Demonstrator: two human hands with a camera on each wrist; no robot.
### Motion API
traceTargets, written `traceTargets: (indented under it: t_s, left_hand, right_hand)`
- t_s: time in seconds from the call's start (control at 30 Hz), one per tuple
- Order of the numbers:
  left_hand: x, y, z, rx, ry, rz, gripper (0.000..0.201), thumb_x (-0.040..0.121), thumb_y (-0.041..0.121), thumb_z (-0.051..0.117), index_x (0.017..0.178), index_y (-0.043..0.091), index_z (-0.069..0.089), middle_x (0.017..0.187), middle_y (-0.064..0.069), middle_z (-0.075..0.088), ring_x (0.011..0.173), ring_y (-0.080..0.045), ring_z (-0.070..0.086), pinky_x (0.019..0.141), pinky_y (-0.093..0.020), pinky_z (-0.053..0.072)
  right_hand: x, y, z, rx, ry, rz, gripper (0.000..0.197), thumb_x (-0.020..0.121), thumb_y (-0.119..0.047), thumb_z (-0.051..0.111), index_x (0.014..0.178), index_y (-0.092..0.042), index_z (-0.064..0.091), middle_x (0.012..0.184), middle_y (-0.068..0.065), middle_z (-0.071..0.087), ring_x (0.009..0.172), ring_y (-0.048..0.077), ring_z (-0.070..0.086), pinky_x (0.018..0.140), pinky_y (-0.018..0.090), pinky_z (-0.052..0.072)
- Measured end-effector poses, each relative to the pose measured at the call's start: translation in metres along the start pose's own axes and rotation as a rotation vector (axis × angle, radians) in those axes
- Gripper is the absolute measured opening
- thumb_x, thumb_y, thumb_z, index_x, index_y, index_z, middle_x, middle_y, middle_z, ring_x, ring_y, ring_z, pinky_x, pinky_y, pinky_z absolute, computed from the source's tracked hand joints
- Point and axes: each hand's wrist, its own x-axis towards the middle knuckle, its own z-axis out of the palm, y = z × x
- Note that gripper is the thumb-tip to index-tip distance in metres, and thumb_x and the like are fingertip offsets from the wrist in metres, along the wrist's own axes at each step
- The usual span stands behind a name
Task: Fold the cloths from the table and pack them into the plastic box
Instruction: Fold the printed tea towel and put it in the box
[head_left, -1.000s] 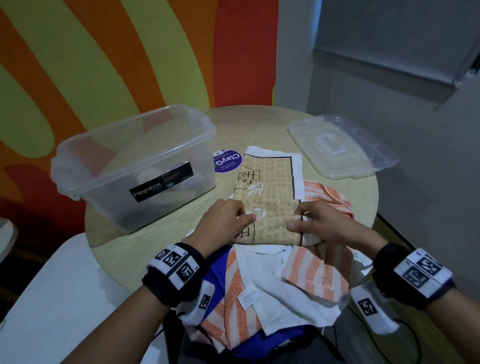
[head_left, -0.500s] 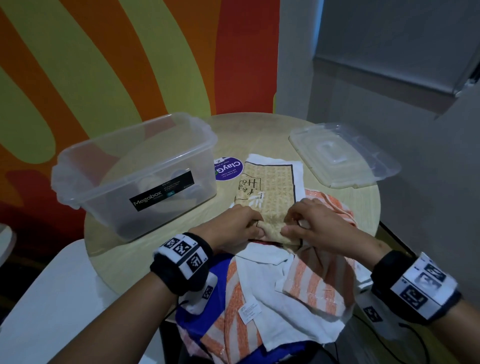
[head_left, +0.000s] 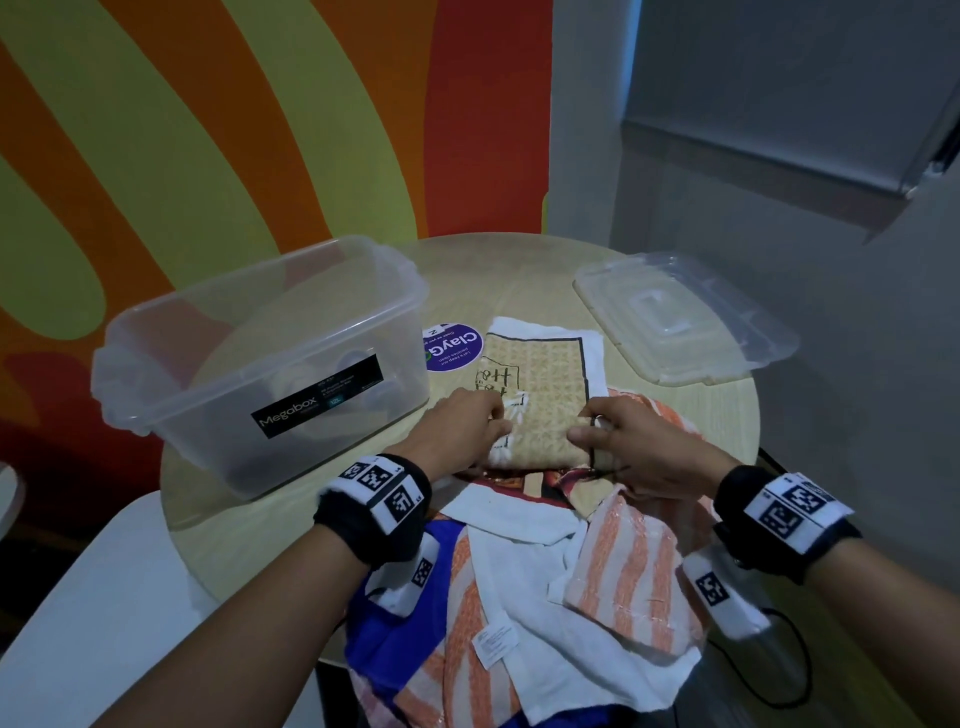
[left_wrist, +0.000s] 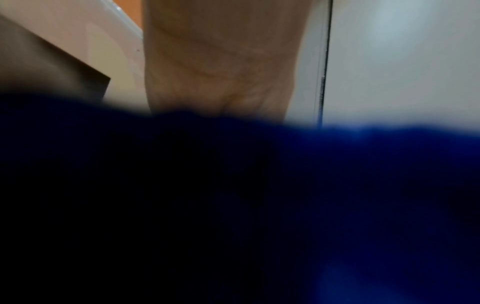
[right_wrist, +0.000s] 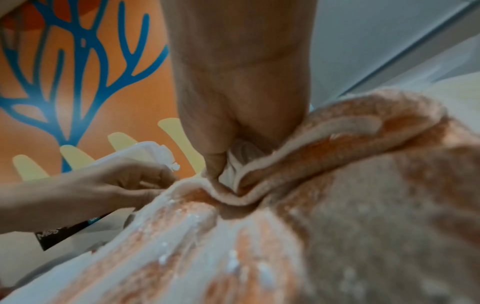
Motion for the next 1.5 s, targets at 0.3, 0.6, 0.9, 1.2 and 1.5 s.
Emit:
traceTargets:
  t_s: [0.3, 0.6, 0.9, 1.2, 1.5]
  left_hand:
    - [0.014, 0.014, -0.001, 0.258, -0.165, 0.222, 0.012, 0.092, 0.025, 0.069, 0.096, 0.015, 0.063, 0.096, -0.003, 0.064, 0.101, -0.03, 0.06, 0.08, -0.044, 0.047]
    - [0.052, 0.004, -0.003, 0.004, -0.343, 0.068, 0.028, 0.106, 0.034, 0.053, 0.089, 0.012, 0.056, 0.083, -0.003, 0.056, 0.081, -0.023, 0.052, 0.07, -0.033, 0.037]
    - [0.074, 0.0, 0.0, 0.227, -0.251, -0.017, 0.028, 0.106, 0.034, 0.055, 0.117, 0.011, 0.066, 0.1, -0.009, 0.061, 0.094, -0.03, 0.061, 0.074, -0.037, 0.045]
    - [0.075, 0.016, -0.008, 0.196, -0.196, 0.149, 0.035, 0.092, 0.042, 0.072, 0.115, 0.017, 0.065, 0.11, -0.002, 0.065, 0.112, -0.024, 0.054, 0.091, -0.051, 0.046]
    - [0.098, 0.005, -0.005, 0.135, -0.277, 0.103, 0.021, 0.105, 0.027, 0.056, 0.088, 0.015, 0.054, 0.088, -0.002, 0.059, 0.088, -0.029, 0.059, 0.082, -0.048, 0.054]
  right_hand:
    - [0.022, 0.0, 0.001, -0.14, 0.067, 0.086, 0.031, 0.092, -0.047, 0.07, 0.1, -0.022, 0.053, 0.084, -0.001, 0.063, 0.076, 0.017, 0.057, 0.065, 0.033, 0.041]
    - [0.03, -0.023, -0.009, -0.636, -0.083, -0.105, 0.022, 0.095, -0.049, 0.064, 0.088, -0.028, 0.057, 0.095, 0.0, 0.059, 0.091, 0.028, 0.054, 0.084, 0.043, 0.044]
    - [0.074, -0.001, -0.032, -0.263, -0.155, -0.003, 0.026, 0.099, -0.037, 0.065, 0.089, -0.013, 0.064, 0.08, -0.003, 0.059, 0.073, 0.014, 0.054, 0.067, 0.029, 0.041]
    - [0.097, 0.003, -0.031, -0.303, -0.109, 0.107, 0.023, 0.105, -0.036, 0.053, 0.095, -0.016, 0.06, 0.084, -0.003, 0.064, 0.077, 0.015, 0.061, 0.065, 0.029, 0.044]
    - [0.091, -0.004, -0.04, -0.641, -0.08, -0.048, 0.061, 0.09, -0.059, 0.066, 0.137, -0.023, 0.052, 0.126, -0.001, 0.061, 0.122, 0.021, 0.05, 0.1, 0.045, 0.035]
